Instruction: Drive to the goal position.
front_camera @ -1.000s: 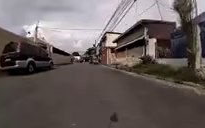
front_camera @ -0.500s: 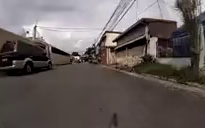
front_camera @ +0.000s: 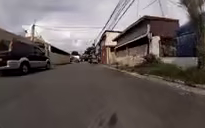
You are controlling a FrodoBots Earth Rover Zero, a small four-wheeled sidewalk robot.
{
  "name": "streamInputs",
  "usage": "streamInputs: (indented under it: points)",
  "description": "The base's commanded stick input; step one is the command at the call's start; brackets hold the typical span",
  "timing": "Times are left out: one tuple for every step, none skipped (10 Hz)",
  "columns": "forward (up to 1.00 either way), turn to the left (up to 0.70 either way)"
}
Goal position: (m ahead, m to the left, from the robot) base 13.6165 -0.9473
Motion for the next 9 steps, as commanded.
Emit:
streamInputs:
  points:
    - [0.70,0.00]
    - [0.70,0.00]
    - [0.70,0.00]
    - [0.70,0.00]
    - [0.70,0.00]
    - [0.70,0.00]
    - [0.70,0.00]
    - [0.70,0.00]
    - [0.70,0.00]
